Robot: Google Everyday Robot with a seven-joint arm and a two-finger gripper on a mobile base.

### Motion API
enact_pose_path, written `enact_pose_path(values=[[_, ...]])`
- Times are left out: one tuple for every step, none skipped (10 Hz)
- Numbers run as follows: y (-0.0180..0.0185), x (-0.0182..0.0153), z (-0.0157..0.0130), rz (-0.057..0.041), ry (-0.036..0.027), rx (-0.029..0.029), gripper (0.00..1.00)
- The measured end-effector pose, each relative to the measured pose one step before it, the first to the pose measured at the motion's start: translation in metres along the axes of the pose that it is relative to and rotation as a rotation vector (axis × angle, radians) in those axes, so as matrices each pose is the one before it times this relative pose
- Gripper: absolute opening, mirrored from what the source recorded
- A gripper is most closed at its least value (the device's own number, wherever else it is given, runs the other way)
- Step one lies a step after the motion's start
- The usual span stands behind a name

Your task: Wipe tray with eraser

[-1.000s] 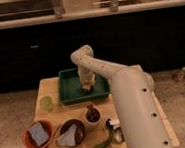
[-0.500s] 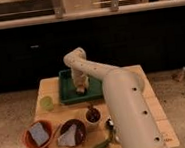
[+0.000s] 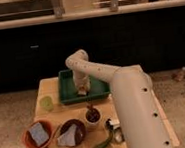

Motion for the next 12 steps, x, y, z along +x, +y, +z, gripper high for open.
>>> enact_pose_path(values=[[0.00567,0.00168,-0.00208,0.00935,0.00272,-0.00167,0.05],[0.01151,0.00515,-0.00149,0.02268,0.00336,-0.00359,0.05],[0.01402,0.00837,-0.00108,0.02895,0.00584,-0.00983,0.05],[0.01086,0.00931,0.00114,0.0258,0.00974,-0.01544,0.05],[0.00089,0.0058,-0.00017,0.02072,0.00537,-0.0038,0.05],[-0.00097,0.00412,0.00024,0.01501,0.00311,-0.0027,0.05],[0.00043,0.00969,-0.00081,0.02066,0.01433,-0.00263,0.05],[-0.00084,0.00678,-0.00047,0.014,0.01256,-0.00167,0.05],[-0.00392,0.00306,-0.00016,0.00073,0.01019,-0.00349,0.05],[-0.01414,-0.00135,0.00112,-0.00731,0.00316,0.00551,0.05],[-0.01297,-0.00599,0.00209,-0.0186,-0.00604,0.00374,0.05],[-0.00661,-0.00398,0.00291,-0.01495,-0.00678,-0.00013,0.05]])
